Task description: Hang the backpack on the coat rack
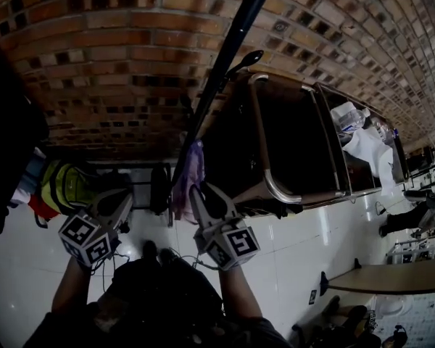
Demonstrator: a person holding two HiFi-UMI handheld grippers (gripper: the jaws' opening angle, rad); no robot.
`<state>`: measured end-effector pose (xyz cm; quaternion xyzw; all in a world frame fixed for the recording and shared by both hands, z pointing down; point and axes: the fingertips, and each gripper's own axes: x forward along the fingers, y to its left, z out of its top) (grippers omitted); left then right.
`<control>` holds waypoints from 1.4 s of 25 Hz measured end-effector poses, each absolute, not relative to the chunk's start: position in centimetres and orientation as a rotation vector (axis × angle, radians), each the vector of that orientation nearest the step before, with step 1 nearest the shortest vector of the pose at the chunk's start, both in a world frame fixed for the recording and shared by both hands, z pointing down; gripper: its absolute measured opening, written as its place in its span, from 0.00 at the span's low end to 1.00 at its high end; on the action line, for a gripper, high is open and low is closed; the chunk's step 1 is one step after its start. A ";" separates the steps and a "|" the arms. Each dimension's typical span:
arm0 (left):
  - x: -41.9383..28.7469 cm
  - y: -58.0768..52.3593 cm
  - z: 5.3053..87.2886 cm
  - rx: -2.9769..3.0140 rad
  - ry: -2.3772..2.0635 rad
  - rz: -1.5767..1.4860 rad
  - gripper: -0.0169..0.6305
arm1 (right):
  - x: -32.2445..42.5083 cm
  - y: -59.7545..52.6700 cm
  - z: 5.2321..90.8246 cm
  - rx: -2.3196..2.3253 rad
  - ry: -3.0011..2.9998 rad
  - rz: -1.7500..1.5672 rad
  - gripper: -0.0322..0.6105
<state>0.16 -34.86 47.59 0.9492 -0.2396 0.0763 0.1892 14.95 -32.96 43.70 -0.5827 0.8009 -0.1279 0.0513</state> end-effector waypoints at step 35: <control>4.0 7.7 40.4 2.746 -0.704 0.163 0.06 | 16.4 10.2 41.9 -1.789 2.435 -0.385 0.06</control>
